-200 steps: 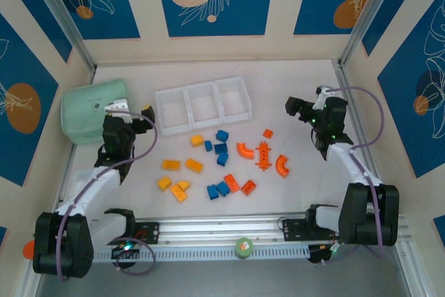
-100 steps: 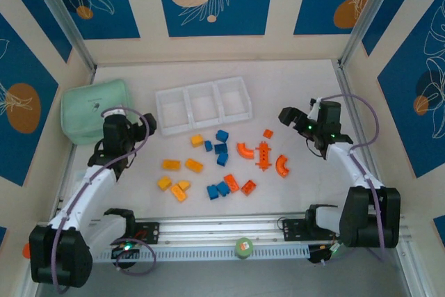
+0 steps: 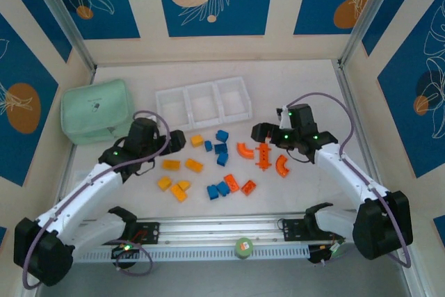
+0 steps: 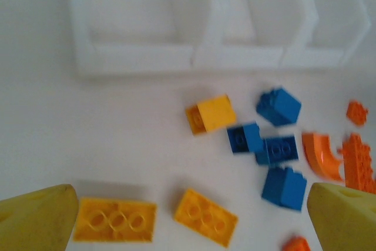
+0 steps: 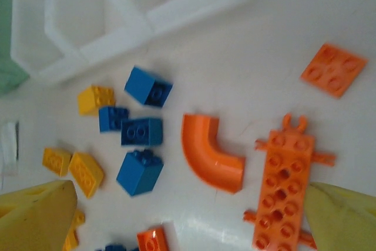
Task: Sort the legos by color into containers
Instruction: Pick up the lego from the center of the table.
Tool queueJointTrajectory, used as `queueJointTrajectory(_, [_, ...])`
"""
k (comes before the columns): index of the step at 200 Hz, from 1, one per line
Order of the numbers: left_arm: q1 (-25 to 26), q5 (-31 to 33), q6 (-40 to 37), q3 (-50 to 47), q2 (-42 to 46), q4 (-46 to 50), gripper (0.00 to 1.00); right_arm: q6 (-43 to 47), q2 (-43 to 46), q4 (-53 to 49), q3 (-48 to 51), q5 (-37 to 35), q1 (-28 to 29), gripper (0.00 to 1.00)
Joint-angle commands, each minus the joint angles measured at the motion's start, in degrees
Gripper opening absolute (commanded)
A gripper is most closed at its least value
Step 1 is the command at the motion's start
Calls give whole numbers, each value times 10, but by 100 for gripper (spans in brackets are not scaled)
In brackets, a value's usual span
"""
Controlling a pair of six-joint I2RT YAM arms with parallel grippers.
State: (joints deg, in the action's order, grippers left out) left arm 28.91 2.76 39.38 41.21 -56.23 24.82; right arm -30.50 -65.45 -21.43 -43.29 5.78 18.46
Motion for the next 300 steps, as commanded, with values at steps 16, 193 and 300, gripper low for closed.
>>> queueJointTrajectory(16, [81,6,75,28,-56,35,99,-34,14,-23,25,-2,63,99])
queueJointTrajectory(193, [122,138,113,227,-407,58,78,-105,-28,37,30,0,99,99])
queueJointTrajectory(300, [96,177,148,288,-494,89,70,-105,-49,41,20,11,99,99])
